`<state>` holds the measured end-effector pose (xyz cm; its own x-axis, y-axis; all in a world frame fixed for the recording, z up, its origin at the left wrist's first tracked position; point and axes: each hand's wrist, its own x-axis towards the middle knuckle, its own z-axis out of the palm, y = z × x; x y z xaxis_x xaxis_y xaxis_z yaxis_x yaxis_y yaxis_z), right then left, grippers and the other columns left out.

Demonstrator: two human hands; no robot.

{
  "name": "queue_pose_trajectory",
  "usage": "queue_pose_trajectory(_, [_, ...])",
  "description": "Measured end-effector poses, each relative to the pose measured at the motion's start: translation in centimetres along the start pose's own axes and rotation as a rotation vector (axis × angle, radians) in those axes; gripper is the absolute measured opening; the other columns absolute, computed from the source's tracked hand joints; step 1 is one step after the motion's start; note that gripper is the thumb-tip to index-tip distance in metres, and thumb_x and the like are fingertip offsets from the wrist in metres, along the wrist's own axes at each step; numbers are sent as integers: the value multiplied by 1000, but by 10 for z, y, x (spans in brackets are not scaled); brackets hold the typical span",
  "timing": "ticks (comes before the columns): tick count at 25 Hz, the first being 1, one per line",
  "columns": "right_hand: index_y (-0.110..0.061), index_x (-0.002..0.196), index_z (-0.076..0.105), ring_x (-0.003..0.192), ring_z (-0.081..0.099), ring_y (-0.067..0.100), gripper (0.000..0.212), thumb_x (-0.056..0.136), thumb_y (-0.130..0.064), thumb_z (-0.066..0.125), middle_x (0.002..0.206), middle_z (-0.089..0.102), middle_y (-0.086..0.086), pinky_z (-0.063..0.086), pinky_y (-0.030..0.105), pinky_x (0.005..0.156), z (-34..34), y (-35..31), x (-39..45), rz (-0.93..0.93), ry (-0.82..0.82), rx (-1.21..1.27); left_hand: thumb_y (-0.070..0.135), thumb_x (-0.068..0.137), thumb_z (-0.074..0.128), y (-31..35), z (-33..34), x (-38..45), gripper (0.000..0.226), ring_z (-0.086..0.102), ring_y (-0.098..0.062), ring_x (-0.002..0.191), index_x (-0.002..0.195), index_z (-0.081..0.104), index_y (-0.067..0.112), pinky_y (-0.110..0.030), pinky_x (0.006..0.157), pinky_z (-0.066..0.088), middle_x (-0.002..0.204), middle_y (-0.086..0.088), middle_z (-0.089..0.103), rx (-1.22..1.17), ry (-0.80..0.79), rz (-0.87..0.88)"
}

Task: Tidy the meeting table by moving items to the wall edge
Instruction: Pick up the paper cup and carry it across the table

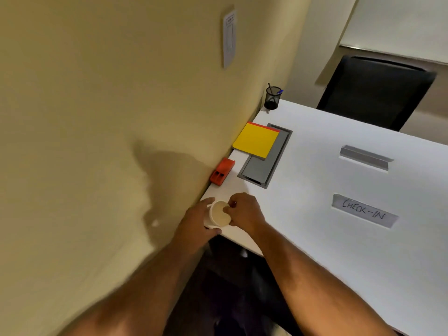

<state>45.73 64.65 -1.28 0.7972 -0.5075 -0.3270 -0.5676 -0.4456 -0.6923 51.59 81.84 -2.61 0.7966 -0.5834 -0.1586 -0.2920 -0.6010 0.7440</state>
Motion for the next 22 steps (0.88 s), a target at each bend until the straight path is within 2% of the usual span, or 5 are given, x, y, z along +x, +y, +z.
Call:
queue_pose_trajectory(4, [-20,102,71,64,76,14,15,91,-22,80,95,76,4,59,18,59,-36,14,-67,-32,61,45,33,67,95,32,22,-36,74,67,-12,118,132,60,32,-39,104,56,129,10,72,-35,8,178])
queue_pose_trajectory(7, [-27,117,65,83,72,17,31,89,-24,79,106,72,-1,62,30,74,-65,29,-114,-147,147,52,39,69,94,62,42,-54,69,68,-11,112,128,58,36,-32,98,56,124,12,73,-70,46,230])
queue_pose_trajectory(11, [-28,114,75,98,66,16,25,90,-24,71,119,71,-3,54,29,87,-106,56,-151,-229,73,-78,41,72,93,101,66,-67,64,73,-16,102,125,65,18,-8,85,50,116,2,76,-21,102,349])
queue_pose_trajectory(15, [-26,113,78,88,66,14,20,98,-32,67,105,76,-5,53,30,83,-138,85,-163,-227,58,-232,43,67,96,131,92,-62,64,76,-19,92,117,69,13,-22,75,59,106,-3,78,67,111,483])
queue_pose_trajectory(22, [-28,101,80,77,66,8,17,96,-41,70,90,77,-12,53,29,75,-184,160,-125,-47,339,-69,42,68,93,132,143,-25,72,69,-26,109,128,59,22,-37,89,56,117,1,72,105,-68,21])
